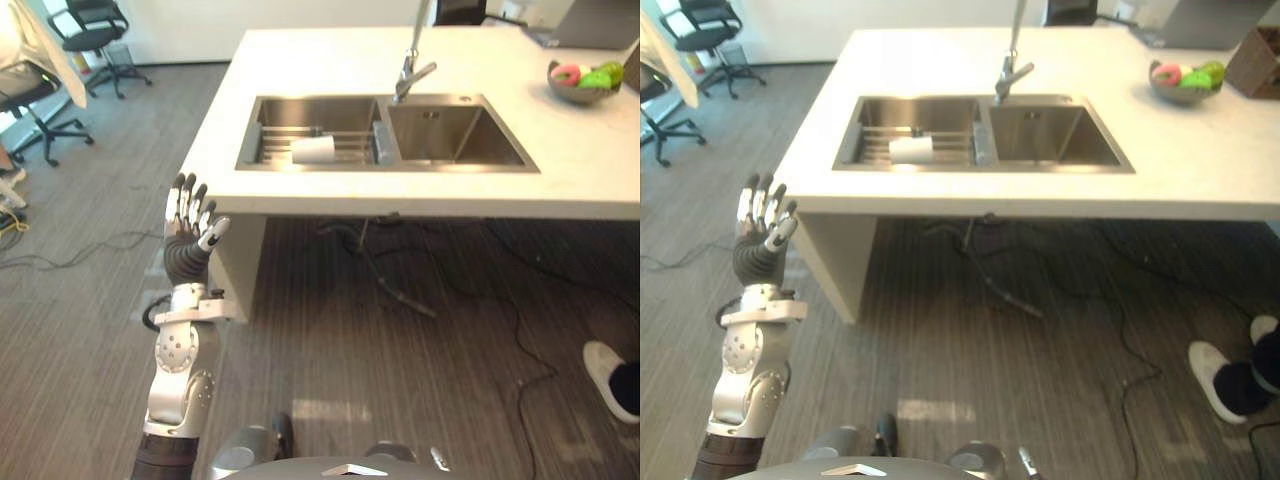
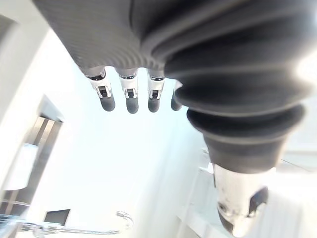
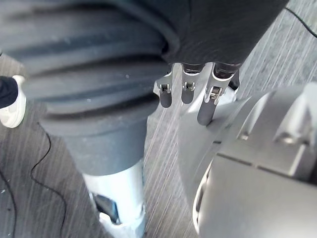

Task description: Walk over to the sink, pick up the cup, carry it to the dishwasher, place the cup inside the dishwasher, then close the dishwasher door

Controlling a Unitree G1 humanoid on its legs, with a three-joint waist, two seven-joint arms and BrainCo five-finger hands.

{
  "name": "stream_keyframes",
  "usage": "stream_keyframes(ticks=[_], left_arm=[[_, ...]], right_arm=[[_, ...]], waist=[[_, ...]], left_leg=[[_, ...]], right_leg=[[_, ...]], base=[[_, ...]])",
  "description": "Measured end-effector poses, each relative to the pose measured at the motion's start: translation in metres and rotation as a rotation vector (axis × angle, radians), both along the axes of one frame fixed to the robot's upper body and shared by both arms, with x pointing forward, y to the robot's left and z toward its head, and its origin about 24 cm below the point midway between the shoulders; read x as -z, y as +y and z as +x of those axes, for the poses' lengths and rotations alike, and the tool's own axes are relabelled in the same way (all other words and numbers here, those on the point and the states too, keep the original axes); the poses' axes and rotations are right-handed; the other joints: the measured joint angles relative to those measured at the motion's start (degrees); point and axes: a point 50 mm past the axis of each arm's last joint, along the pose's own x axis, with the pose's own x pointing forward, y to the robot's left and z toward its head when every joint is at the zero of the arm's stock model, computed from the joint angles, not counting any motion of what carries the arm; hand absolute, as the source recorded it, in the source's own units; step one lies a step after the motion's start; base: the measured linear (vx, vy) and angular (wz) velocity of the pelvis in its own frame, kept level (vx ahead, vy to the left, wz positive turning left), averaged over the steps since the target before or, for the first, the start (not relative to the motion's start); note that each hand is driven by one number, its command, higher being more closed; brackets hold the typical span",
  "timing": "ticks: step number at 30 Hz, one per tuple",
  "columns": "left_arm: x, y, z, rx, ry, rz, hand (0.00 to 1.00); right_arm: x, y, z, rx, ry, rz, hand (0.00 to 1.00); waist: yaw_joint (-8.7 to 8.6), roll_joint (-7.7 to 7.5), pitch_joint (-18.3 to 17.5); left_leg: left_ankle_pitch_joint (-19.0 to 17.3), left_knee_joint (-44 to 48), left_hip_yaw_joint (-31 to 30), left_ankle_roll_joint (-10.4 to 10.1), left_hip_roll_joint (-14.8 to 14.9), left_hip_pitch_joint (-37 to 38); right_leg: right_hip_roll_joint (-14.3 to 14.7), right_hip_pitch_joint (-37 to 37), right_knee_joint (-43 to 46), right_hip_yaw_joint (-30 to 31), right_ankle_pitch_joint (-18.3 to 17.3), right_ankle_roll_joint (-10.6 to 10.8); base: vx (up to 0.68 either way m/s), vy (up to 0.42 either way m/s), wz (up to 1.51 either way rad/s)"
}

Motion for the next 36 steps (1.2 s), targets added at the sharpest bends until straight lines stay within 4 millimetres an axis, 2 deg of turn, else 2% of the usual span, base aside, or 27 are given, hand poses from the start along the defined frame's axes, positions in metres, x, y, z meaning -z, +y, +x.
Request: stream_keyframes(ticks=[1,2,3,4,6,7,8,9,10,11,13,14,17,19,21,22,23,24,25,26,27,29,31,33,34,35,36], left_arm=[[0.0,0.001,-0.001,-0.018,-0.005,-0.002,0.0],[0.0,0.001,-0.001,-0.024,-0.009,-0.005,0.0],[-0.004,0.001,-0.003,-0.036,-0.045,-0.015,0.0],[-0.005,0.001,-0.003,-0.038,-0.059,-0.019,0.0],[-0.009,-0.002,-0.004,-0.027,-0.091,-0.016,0.0],[-0.014,-0.001,-0.002,-0.021,-0.112,0.01,0.0],[-0.015,0.002,-0.002,-0.031,-0.116,0.019,0.0],[-0.015,0.003,-0.003,-0.038,-0.12,0.011,0.0],[-0.021,0.004,-0.007,-0.056,-0.15,-0.025,0.0],[-0.025,0.004,-0.009,-0.068,-0.18,-0.077,0.0],[-0.03,-0.001,-0.011,-0.043,-0.201,-0.137,0.0],[-0.032,-0.003,-0.01,-0.026,-0.203,-0.144,0.0],[-0.032,-0.007,-0.001,-0.013,-0.158,-0.134,0.0],[-0.025,-0.008,0.005,-0.021,-0.097,-0.126,0.0],[-0.013,-0.008,0.009,-0.036,-0.025,-0.121,0.0],[-0.006,-0.008,0.011,-0.037,0.013,-0.118,0.0],[-0.004,-0.008,0.012,-0.037,0.026,-0.117,0.0],[0.001,-0.009,0.013,-0.024,0.047,-0.125,0.0],[0.002,-0.01,0.012,-0.014,0.05,-0.119,0.0],[0.002,-0.011,0.012,-0.001,0.045,-0.111,0.0],[0.001,-0.016,0.01,0.038,0.029,-0.089,0.0],[0.004,-0.017,0.008,0.045,0.035,-0.087,0.0],[0.01,-0.013,0.007,0.028,0.063,-0.092,0.0],[0.014,-0.004,0.006,0.01,0.081,-0.123,0.0],[0.015,0.002,0.007,0.009,0.09,-0.15,0.0],[0.015,0.005,0.008,0.017,0.091,-0.177,0.0],[0.015,0.005,0.008,0.029,0.093,-0.184,0.0]], right_arm=[[0.0,0.0,0.001,0.001,0.001,-0.003,0.0],[0.0,0.001,0.002,-0.001,0.001,-0.001,0.0],[0.001,0.007,0.004,-0.004,0.002,0.017,0.0],[0.002,0.01,0.005,-0.004,0.003,0.027,0.0],[0.004,0.017,-0.002,-0.003,0.026,0.058,0.0],[0.006,0.023,-0.014,0.006,0.06,0.084,0.0],[0.007,0.026,-0.031,0.005,0.106,0.099,0.0],[0.008,0.028,-0.038,-0.012,0.127,0.102,0.0],[0.007,0.028,-0.047,-0.056,0.162,0.102,0.0],[0.007,0.026,-0.051,-0.088,0.179,0.098,0.0],[0.006,0.019,-0.05,-0.133,0.183,0.072,0.0],[0.005,0.017,-0.047,-0.165,0.171,0.06,0.0],[0.005,0.016,-0.043,-0.21,0.162,0.043,0.0],[0.005,0.015,-0.04,-0.215,0.159,0.041,0.0],[0.005,0.016,-0.04,-0.222,0.155,0.047,0.0],[0.005,0.016,-0.041,-0.206,0.154,0.053,0.0],[0.005,0.015,-0.042,-0.205,0.156,0.053,0.0],[0.005,0.014,-0.045,-0.186,0.162,0.057,0.0],[0.005,0.015,-0.047,-0.185,0.164,0.059,0.0],[0.005,0.013,-0.051,-0.181,0.173,0.059,0.0],[0.004,0.008,-0.054,-0.165,0.18,0.057,0.0],[0.001,-0.001,-0.049,-0.184,0.171,0.05,0.0],[-0.001,-0.009,-0.05,-0.208,0.189,0.03,0.0],[-0.001,-0.012,-0.051,-0.206,0.207,0.022,0.0],[-0.001,-0.009,-0.053,-0.189,0.209,0.029,0.0],[0.001,-0.003,-0.055,-0.151,0.202,0.049,0.0],[0.001,-0.001,-0.055,-0.121,0.195,0.058,0.0]], waist=[[0.07,0.31,0.13],[-0.05,0.65,0.28],[-0.58,1.08,0.36],[-0.81,1.47,0.38],[-1.65,1.98,0.08],[-2.14,0.13,-0.19],[-2.44,-1.31,-0.16],[-2.1,-0.89,-0.44],[-1.07,-0.22,-0.83],[-0.8,1.48,-1.59],[-0.86,3.1,-2.87],[-0.88,3.27,-3.79],[-0.76,2.98,-5.02],[-0.88,3.1,-4.96],[-1.4,2.88,-4.76],[-2.06,2.98,-3.77],[-2.21,2.89,-3.0],[-2.63,1.99,-0.74],[-2.58,2.0,-0.71],[-2.76,2.08,-0.67],[-2.79,2.64,-0.72],[-2.21,4.8,-0.67],[-1.94,7.48,-0.99],[-1.7,8.32,-0.84],[-2.4,7.83,-1.76],[-3.51,7.22,-2.36],[-3.8,6.98,-2.5]], left_leg=[[-0.92,-0.66,0.01,-0.02,-0.06,2.36],[-1.44,-0.98,0.0,-0.05,-0.05,3.69],[-2.76,-1.44,-0.05,-0.45,0.76,6.08],[-3.2,-1.21,-0.14,-0.85,1.42,6.06],[-4.43,0.96,-1.05,-2.15,3.11,5.38],[-5.72,2.61,-3.1,-3.26,2.53,5.35],[-7.36,4.45,-5.3,-4.9,2.56,6.24],[-7.93,4.68,-5.59,-5.69,3.48,6.83],[-9.38,5.36,-5.63,-7.62,5.53,8.04],[-11.09,7.08,-6.34,-8.85,8.64,8.21],[-12.57,7.46,-6.6,-10.26,12.56,8.13],[-12.58,6.03,-6.53,-10.45,14.3,7.98],[-10.43,0.39,-6.3,-9.96,15.82,9.36],[-10.74,0.59,-6.27,-8.84,16.12,9.33],[-10.83,6.73,-5.26,-6.79,16.01,7.42],[-9.3,16.15,-4.02,-4.08,16.07,3.03],[-8.06,20.13,-3.56,-3.15,16.44,1.4],[-7.12,27.51,-2.32,-2.32,17.25,-1.44],[-10.43,25.14,-0.97,-3.35,17.13,-2.22],[-11.31,21.1,0.01,-3.9,16.55,-2.93],[-8.52,7.61,0.27,-5.4,14.62,-3.27],[-3.74,-2.84,1.71,-8.01,15.19,-3.73],[-0.13,-1.43,1.62,-8.5,15.87,-3.92],[2.61,1.11,1.55,-7.95,15.13,-4.02],[2.54,-0.27,2.31,-7.44,13.08,-3.68],[4.7,-5.37,2.56,-6.78,10.29,-1.96],[6.2,-7.84,2.65,-6.39,9.1,-0.88]], right_leg=[[-0.04,-2.61,3.18,-1.74,-3.17,-4.04],[-0.08,-4.3,3.62,-3.26,-5.41,-5.84],[0.11,-9.12,-3.51,-8.01,-9.55,-8.3],[0.71,-10.21,-9.4,-9.22,-9.55,-8.41],[4.28,-10.02,-30.73,-8.31,-5.34,-6.94],[4.57,-9.26,-41.6,-6.15,-1.98,-6.28],[5.39,-7.88,-41.86,-5.15,3.27,-6.6],[6.04,-7.52,-41.27,-5.18,4.59,-6.91],[7.25,-6.8,-39.37,-6.03,6.4,-7.71],[9.61,-6.32,-37.72,-7.14,4.68,-8.83],[13.2,-6.28,-37.46,-8.19,2.59,-9.35],[15.0,-6.52,-38.46,-9.12,2.18,-9.89],[17.26,-6.6,-40.4,-9.77,1.78,-10.44],[17.48,-6.75,-39.29,-10.58,0.09,-10.51],[16.57,-6.21,-38.24,-11.08,-1.43,-10.23],[15.78,-4.35,-39.01,-11.76,-1.69,-10.02],[15.75,-2.32,-40.25,-12.43,-1.7,-10.03],[14.72,2.71,-43.79,-13.31,-1.43,-9.98],[14.24,4.22,-45.39,-13.7,-1.29,-10.04],[13.85,5.22,-46.66,-14.16,-1.09,-9.89],[13.04,6.07,-48.66,-15.05,-0.73,-9.13],[13.9,6.41,-50.31,-14.56,-0.13,-7.67],[14.95,6.4,-50.2,-12.15,0.22,-5.83],[14.39,6.09,-49.77,-9.72,0.1,-4.22],[11.92,5.39,-48.69,-9.06,-0.22,-2.85],[9.61,5.47,-48.64,-9.55,-0.65,-1.99],[8.74,5.47,-48.85,-10.11,-0.78,-1.63]], base=[[0.27,0.008,-0.21],[0.31,-0.05,-0.24],[0.27,-0.108,-0.08],[0.27,-0.136,0.09],[0.19,-0.158,0.49],[0.32,-0.299,0.95],[0.34,-0.317,0.84],[0.42,-0.401,0.37],[0.34,-0.321,0.0],[0.41,-0.365,-0.06],[0.31,-0.238,-0.1],[0.27,-0.199,-0.1],[0.24,-0.153,-0.01],[0.15,-0.072,0.1],[0.14,-0.022,0.27],[0.1,-0.025,0.38],[0.15,0.011,0.63],[0.14,0.026,0.58],[0.15,0.036,0.62],[0.09,0.015,0.49],[0.09,0.028,0.29],[0.12,0.087,-0.14],[0.2,0.166,-0.65],[0.25,0.251,-0.68],[0.26,0.253,-0.03],[0.17,0.148,0.23],[0.26,0.107,0.53]])
